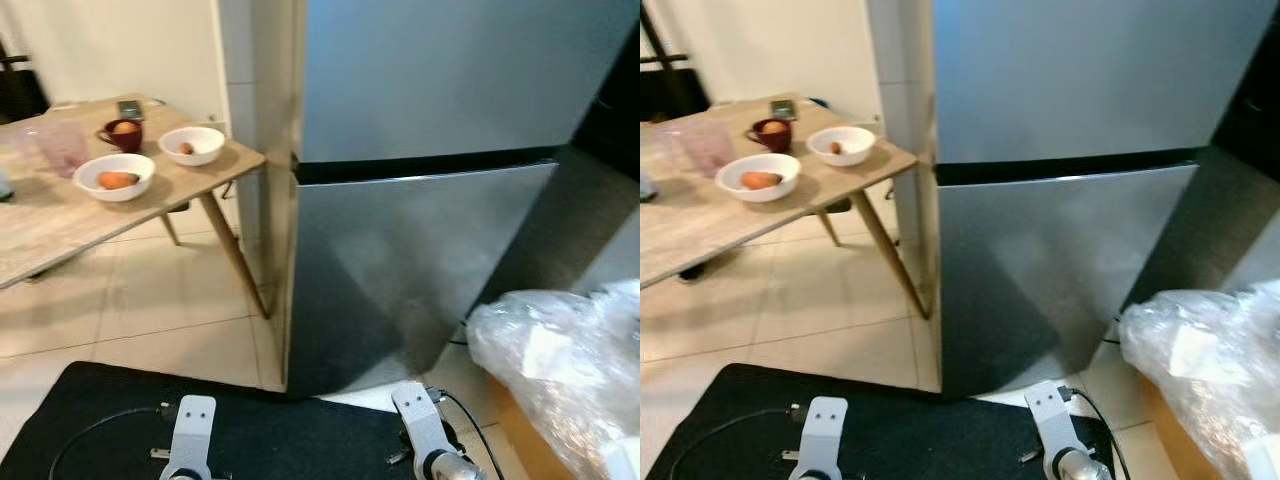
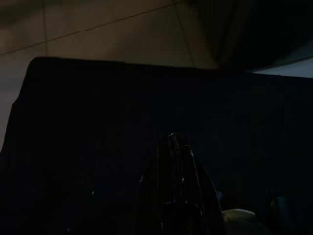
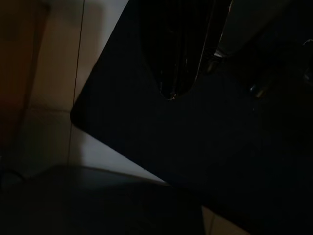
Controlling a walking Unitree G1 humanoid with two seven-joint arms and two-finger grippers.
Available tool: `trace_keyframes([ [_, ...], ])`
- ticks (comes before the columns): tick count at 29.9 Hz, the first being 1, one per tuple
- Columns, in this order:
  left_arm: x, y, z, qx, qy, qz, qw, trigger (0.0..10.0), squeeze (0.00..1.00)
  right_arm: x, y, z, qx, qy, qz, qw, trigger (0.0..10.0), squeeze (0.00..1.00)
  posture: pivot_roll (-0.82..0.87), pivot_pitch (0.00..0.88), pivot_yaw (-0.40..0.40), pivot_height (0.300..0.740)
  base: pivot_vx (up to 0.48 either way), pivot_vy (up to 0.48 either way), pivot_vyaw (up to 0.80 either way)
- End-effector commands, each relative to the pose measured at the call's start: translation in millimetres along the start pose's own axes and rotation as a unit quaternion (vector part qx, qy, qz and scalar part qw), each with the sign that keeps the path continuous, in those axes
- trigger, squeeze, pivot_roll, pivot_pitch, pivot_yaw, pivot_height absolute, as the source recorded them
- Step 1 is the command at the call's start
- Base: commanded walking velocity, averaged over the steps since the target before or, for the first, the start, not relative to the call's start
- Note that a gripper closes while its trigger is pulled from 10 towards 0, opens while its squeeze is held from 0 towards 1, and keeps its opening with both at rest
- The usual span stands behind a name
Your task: Restocking fridge
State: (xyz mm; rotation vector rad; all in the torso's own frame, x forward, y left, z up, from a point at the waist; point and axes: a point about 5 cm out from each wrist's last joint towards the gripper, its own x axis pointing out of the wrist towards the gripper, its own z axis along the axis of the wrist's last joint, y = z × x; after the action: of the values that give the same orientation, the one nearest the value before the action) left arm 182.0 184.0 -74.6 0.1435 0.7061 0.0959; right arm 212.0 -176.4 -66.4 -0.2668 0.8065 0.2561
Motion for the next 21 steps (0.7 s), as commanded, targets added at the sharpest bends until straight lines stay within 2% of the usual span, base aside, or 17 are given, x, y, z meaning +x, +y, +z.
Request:
trace_keyframes([
  [1, 0.2, 2.4, -0.1, -0.01, 0.001, 0.005, 1.0, 10.0, 0.0, 0.1, -1.2, 1.0, -0.007, -0.001, -0.002, 1.0, 10.0, 0.0, -0.05, 0.028, -0.075, 0.736, 0.0, 0.0, 0.8],
  [11, -0.5, 3.8, -0.5, -0.013, -0.003, 0.008, 1.0, 10.0, 0.0, 0.5, -1.0, 2.2, -0.011, -0.002, -0.001, 1.0, 10.0, 0.0, -0.06, 0.024, -0.076, 0.736, 0.0, 0.0, 0.8],
  [15, -0.8, 1.4, -0.7, -0.029, -0.003, -0.003, 1.0, 10.0, 0.0, 0.2, -2.0, 1.4, -0.009, 0.0, -0.001, 1.0, 10.0, 0.0, -0.06, 0.025, -0.077, 0.736, 0.0, 0.0, 0.8],
  [21, -0.6, 2.0, -4.1, -0.024, 0.016, -0.001, 1.0, 10.0, 0.0, -0.4, -1.7, -0.7, -0.009, 0.002, -0.004, 1.0, 10.0, 0.0, -0.06, 0.022, -0.069, 0.736, 0.0, 0.0, 0.8],
])
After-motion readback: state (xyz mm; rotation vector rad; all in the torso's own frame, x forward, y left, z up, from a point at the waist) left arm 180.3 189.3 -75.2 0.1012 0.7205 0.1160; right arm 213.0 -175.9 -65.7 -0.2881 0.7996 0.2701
